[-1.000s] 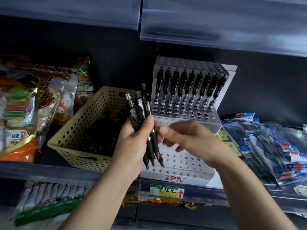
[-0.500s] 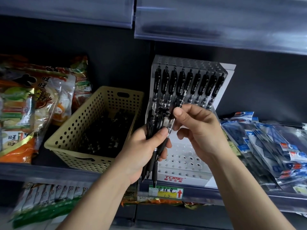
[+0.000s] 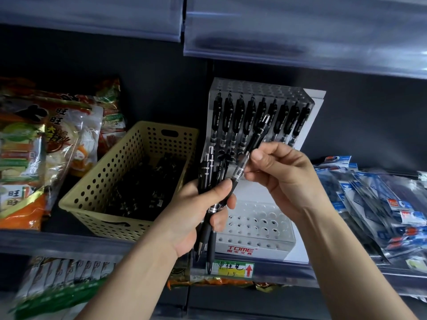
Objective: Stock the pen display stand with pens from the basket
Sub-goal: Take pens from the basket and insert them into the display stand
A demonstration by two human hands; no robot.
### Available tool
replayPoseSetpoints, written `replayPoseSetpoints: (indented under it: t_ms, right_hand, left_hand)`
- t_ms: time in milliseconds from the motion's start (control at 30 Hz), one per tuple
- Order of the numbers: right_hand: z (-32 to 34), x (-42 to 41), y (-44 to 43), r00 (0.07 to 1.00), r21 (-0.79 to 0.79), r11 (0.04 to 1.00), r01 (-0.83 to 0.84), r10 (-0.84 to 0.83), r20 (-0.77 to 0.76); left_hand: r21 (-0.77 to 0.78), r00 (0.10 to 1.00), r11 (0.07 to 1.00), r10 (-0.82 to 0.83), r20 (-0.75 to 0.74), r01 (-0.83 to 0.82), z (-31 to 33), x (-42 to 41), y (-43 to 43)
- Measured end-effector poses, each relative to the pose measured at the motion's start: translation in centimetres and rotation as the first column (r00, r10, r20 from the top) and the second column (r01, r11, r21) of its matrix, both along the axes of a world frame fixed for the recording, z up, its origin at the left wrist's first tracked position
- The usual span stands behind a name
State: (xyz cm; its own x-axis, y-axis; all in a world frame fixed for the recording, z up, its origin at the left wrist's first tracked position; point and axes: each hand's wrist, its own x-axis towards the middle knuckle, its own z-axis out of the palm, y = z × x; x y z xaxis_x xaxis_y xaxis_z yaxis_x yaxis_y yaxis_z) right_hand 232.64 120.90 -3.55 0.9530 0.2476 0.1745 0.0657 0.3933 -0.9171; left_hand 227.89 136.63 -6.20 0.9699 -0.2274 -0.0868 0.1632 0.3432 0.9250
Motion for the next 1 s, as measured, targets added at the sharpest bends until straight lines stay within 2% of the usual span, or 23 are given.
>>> replayPoseSetpoints:
  t_ms: [133, 267, 333, 500, 600, 833, 1000]
  right_hand:
    - [0.3, 0.4, -0.4, 0.994, 0.027, 0.995, 0.091, -0.093, 0.06]
    - [1.2, 0.8, -0.9, 0.952, 0.109, 0.958, 0.265, -0.278, 0.128]
    - [1.3, 0.9, -0.8, 0.9, 0.133, 0.918, 0.374, -0.394, 0.187]
    - [0.9, 1.0, 0.1, 0.705, 0.047, 0.763, 0.645, -0.618, 0.347]
    - [0.5, 1.2, 0.5, 0.624, -0.001, 0.693, 0.721, -0.649, 0.435]
    - [0.8, 2.1, 0.5, 0.494, -0.013, 0.573, 0.819, -0.694, 0.523]
    - [0.6, 2.8, 0.6, 0.478, -0.071, 0.543, 0.837, -0.66, 0.579]
  left_hand:
    - [0.039, 0.996, 0.996, 0.082, -0.032, -0.081, 0.0, 0.2, -0.1]
    - [0.03, 0.983, 0.988, 0.155, -0.099, -0.152, -0.3, 0.4, 0.0]
    - [0.008, 0.977, 0.985, 0.174, -0.123, -0.175, -0.3, 0.4, 0.0]
    - [-0.002, 0.973, 0.98, 0.196, -0.125, -0.198, -0.2, 0.4, 0.1]
    - [-0.006, 0.971, 0.979, 0.199, -0.131, -0.202, -0.2, 0.4, 0.2]
    - [-0.015, 0.971, 0.977, 0.208, -0.121, -0.211, -0.2, 0.4, 0.4]
    - [-0.005, 0.972, 0.978, 0.204, -0.119, -0.206, -0.1, 0.5, 0.4]
